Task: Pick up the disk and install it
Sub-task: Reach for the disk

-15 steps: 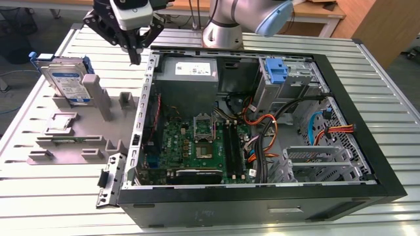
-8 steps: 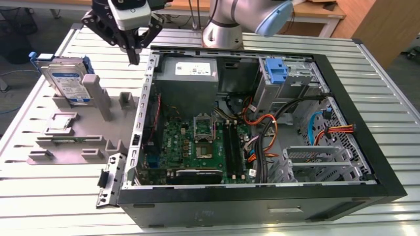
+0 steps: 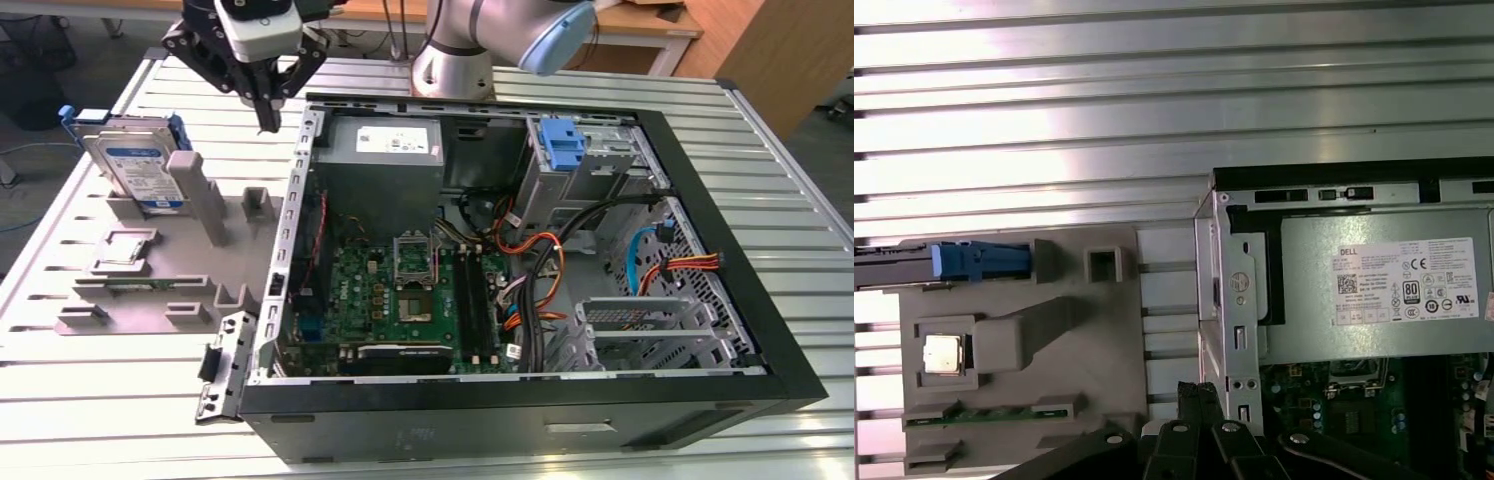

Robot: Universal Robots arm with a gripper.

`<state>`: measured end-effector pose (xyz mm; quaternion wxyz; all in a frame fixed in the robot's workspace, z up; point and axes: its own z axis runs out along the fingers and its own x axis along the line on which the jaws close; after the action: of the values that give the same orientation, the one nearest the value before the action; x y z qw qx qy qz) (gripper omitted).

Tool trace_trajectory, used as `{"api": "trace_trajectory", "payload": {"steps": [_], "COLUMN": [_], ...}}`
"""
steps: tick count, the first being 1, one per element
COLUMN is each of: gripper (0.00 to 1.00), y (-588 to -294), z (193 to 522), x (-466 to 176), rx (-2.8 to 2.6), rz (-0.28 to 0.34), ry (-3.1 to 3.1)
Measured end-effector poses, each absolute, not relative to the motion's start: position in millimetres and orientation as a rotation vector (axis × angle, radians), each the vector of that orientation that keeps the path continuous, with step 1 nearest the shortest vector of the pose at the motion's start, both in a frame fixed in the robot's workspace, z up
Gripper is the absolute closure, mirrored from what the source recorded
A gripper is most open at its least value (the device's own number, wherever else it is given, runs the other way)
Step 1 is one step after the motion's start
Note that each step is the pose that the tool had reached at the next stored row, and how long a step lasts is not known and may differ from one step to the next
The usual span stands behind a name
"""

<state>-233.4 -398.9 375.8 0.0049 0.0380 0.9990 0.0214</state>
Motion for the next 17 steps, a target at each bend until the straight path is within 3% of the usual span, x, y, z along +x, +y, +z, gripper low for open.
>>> {"api": "trace_trajectory", "payload": {"steps": [17], "gripper": [0.9], "y": [-398.9], "z": [374.5], "x": [-238.9], "rx": [0.119], "rz": [0.067], "ry": [3.131]}}
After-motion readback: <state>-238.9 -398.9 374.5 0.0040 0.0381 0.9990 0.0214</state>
